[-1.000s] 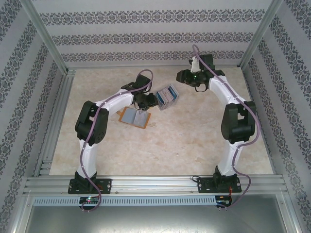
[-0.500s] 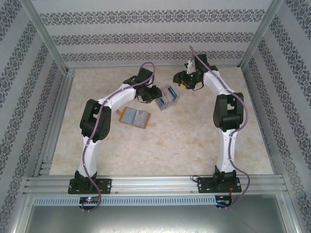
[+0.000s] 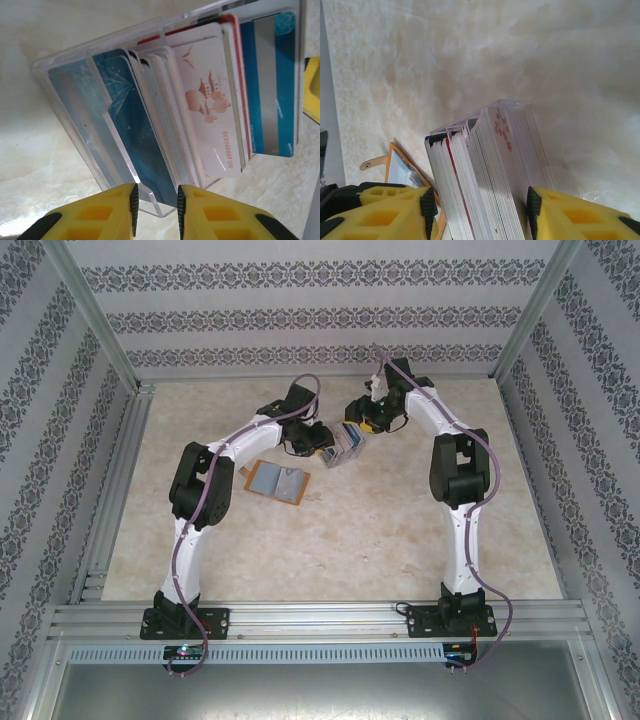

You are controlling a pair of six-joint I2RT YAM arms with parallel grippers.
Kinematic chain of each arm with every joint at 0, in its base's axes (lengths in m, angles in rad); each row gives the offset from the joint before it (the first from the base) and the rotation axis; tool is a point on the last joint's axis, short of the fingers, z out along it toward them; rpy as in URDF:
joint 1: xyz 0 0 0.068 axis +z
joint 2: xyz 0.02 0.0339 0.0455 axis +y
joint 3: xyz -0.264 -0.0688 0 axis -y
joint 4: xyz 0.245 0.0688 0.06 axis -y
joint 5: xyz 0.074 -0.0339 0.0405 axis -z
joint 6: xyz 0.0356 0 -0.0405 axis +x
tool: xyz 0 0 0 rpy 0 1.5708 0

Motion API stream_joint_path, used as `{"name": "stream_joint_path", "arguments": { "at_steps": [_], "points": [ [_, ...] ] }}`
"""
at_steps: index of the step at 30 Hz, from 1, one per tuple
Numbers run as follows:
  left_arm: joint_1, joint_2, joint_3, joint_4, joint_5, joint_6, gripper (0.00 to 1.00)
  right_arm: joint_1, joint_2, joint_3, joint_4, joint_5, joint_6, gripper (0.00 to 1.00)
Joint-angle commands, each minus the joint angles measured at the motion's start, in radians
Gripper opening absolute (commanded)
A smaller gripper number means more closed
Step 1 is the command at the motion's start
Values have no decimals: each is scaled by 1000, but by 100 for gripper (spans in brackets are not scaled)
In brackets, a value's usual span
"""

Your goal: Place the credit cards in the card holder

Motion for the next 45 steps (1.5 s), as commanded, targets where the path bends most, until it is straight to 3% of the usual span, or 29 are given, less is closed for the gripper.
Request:
{"name": "stream_joint_path", "arguments": {
  "at_steps": [1,8,17,45],
  "points": [
    [8,-32,-34,14,12,-16,29,22,-44,-20,-49,7,-33,54],
    [9,-37,-108,66,3,-34,29,44,-68,-17,-91,81,-77,54],
    [10,18,-42,33,38,-7,29,71,-107,-21,-141,167,-113,54],
    [24,119,39,37,93,-9,29,89,36,153,-280,301,-157,54]
  ]
}}
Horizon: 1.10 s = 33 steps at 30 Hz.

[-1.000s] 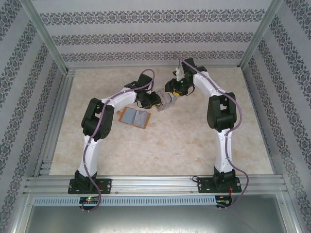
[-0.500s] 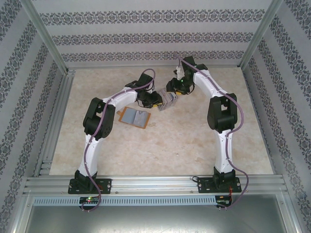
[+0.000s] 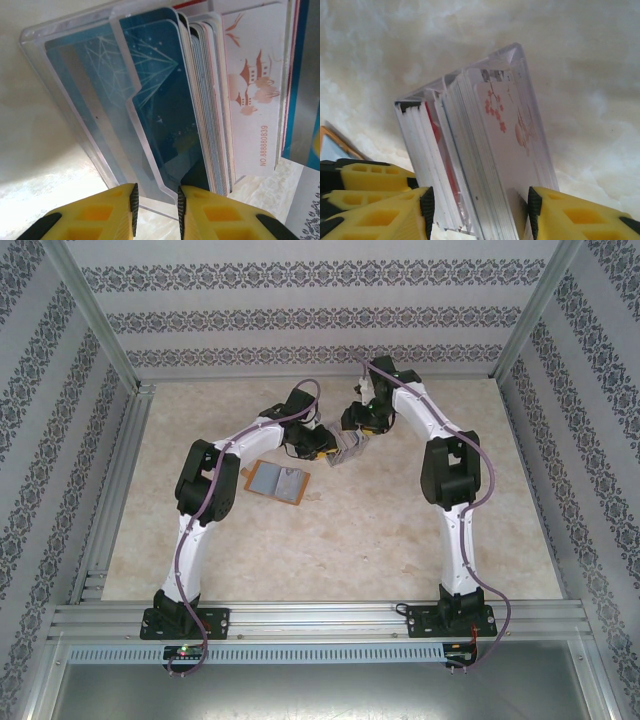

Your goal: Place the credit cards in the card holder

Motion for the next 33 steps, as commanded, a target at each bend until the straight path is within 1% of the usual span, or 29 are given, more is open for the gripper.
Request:
{"name": "stream_joint_path", "arguments": {
  "at_steps": [1,6,14,33],
  "points": [
    [11,50,24,-10,-9,9,29,16,15,32,-60,31,-33,54],
    [12,65,50,-13,-1,6,29,19,26,42,-62,26,-32,54],
    [15,103,109,-34,7,14,29,25,-1,52,-49,23,-25,54],
    [20,115,129,-40,14,13,29,15,-62,27,-15,53,-15,54]
  ]
}}
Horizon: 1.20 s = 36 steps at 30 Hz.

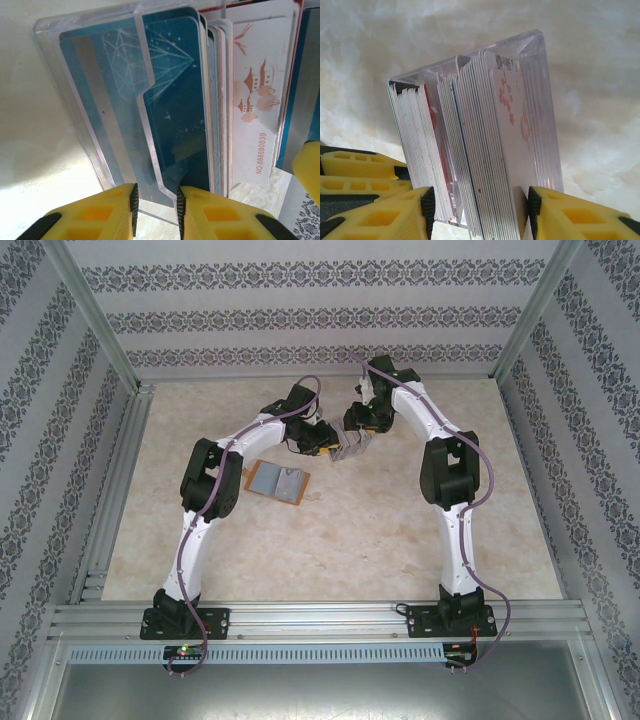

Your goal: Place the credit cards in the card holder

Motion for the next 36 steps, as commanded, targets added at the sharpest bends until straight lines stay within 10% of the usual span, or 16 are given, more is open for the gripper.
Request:
{"name": "stream_joint_path", "arguments": {
  "at_steps": [1,16,36],
  "points": [
    [11,49,26,-17,-20,15,29,10,-69,1,9,-17,4,54],
    [16,49,34,-18,-20,12,29,-1,-73,-6,23,-24,12,51],
    [16,80,61,-19,-19,5,29,-27,-121,-63,55,11,11,14]
  ]
}}
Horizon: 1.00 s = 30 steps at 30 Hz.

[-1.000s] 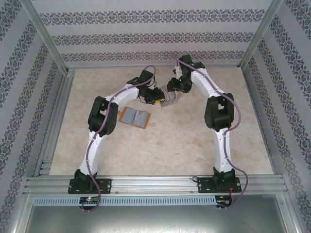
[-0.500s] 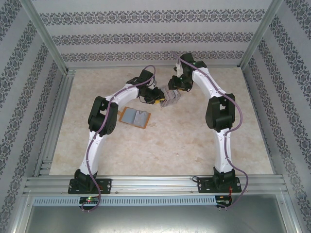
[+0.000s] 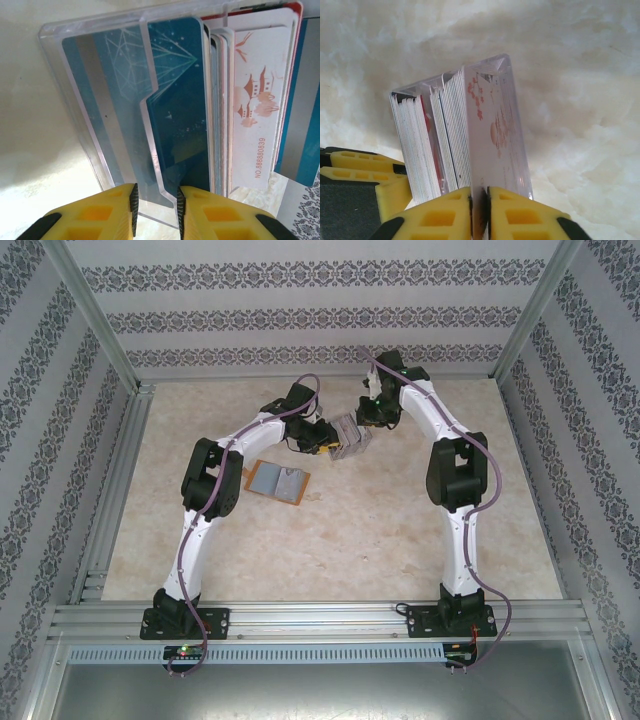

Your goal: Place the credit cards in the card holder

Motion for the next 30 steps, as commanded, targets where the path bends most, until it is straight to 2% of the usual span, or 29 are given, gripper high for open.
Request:
{"name": "stream_joint_path", "arguments": {
  "at_steps": [1,12,21,30],
  "points": [
    [9,65,37,-19,-24,5,29,1,-68,-19,7,-7,9,13],
    [9,121,119,-37,-11,-4,29,-17,-167,-65,39,65,-8,10],
    [9,162,206,-56,8,-10,29,-23,-302,-213,138,102,-6,10],
    [25,102,253,-127,-8,61,30,-22,-394,-365,244,18,21,10]
  ]
}}
